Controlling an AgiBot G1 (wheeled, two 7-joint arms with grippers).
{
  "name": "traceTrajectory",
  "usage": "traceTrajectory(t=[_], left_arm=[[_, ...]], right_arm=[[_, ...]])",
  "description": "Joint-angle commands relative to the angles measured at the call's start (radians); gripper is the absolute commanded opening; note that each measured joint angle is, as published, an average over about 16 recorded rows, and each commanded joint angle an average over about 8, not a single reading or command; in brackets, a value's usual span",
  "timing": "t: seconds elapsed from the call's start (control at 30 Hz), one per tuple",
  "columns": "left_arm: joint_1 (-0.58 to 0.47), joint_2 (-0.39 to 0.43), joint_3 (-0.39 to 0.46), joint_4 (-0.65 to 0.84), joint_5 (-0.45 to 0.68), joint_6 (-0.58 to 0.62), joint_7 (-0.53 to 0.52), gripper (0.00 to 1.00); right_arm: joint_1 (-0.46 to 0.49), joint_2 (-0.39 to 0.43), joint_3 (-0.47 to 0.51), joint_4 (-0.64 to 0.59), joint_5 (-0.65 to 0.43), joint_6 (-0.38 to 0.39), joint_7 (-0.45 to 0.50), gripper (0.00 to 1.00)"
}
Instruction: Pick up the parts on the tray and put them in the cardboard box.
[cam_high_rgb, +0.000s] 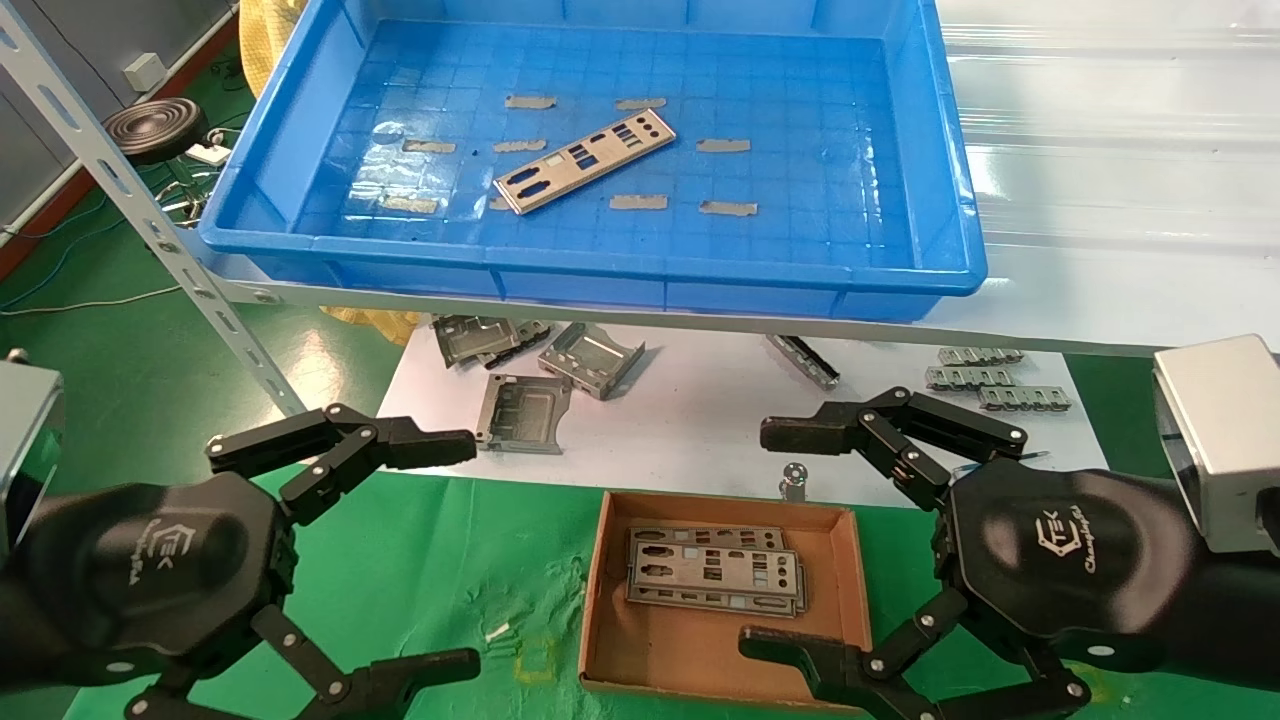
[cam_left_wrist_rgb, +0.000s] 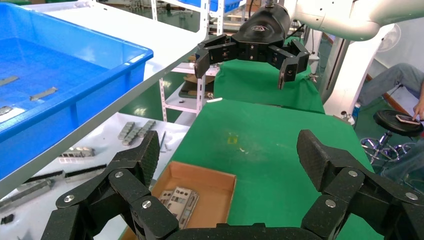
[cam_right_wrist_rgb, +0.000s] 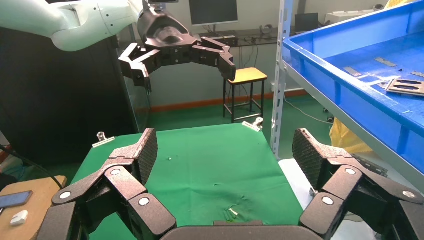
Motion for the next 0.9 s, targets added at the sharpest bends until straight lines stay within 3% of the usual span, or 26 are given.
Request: traceTrajectory(t=[0.03,0.13,0.2,0.9], left_arm=[[0.000,0.000,0.000,0.000,0.000,0.000,0.000,1.00],[0.000,0.000,0.000,0.000,0.000,0.000,0.000,1.00],[0.000,0.000,0.000,0.000,0.000,0.000,0.000,1.00],[0.000,0.000,0.000,0.000,0.000,0.000,0.000,1.00]], right_arm=[[0.000,0.000,0.000,0.000,0.000,0.000,0.000,0.41],[0.000,0.000,0.000,0.000,0.000,0.000,0.000,0.25],[0.000,0.000,0.000,0.000,0.000,0.000,0.000,0.00],[0.000,0.000,0.000,0.000,0.000,0.000,0.000,0.00]])
